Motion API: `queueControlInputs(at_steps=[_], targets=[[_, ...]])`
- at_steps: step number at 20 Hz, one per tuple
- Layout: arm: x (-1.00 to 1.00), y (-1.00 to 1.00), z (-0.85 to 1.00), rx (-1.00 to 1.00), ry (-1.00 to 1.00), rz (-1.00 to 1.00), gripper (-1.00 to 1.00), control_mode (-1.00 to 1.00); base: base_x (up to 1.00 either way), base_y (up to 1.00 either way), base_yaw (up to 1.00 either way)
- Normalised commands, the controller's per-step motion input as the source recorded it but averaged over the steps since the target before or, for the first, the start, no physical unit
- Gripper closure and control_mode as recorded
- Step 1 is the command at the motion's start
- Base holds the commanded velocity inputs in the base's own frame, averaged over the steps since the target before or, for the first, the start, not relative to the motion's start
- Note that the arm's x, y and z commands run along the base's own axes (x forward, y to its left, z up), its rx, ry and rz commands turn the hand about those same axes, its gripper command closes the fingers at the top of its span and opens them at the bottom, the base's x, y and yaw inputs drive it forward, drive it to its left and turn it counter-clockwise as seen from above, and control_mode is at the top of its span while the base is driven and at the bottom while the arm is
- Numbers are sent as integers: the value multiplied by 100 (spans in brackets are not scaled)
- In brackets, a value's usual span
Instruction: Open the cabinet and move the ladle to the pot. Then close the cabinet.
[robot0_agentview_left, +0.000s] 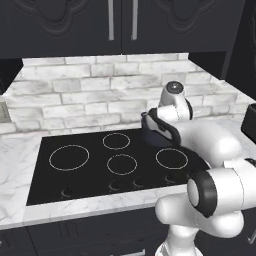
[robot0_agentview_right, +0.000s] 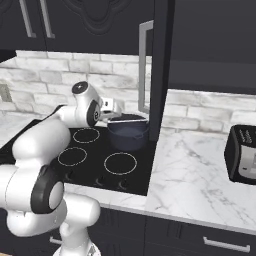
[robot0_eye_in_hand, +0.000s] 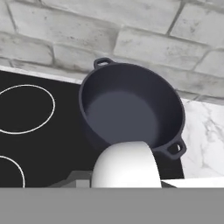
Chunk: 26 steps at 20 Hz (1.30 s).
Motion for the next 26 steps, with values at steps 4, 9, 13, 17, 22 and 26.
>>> queueControlInputs(at_steps=[4, 9, 13, 17, 22, 26], targets=[[32, -4, -29, 0, 1, 0, 100, -100, 0, 0, 0], [33, -3, -26, 0, 1, 0, 100, -100, 0, 0, 0], [33, -4, -18, 0, 1, 0, 100, -100, 0, 0, 0], [22, -2, -5, 0, 2, 0, 100, -100, 0, 0, 0], [13, 0, -8, 0, 1, 0, 100, -100, 0, 0, 0], [17, 0, -10, 0, 0, 0, 100, -100, 0, 0, 0]])
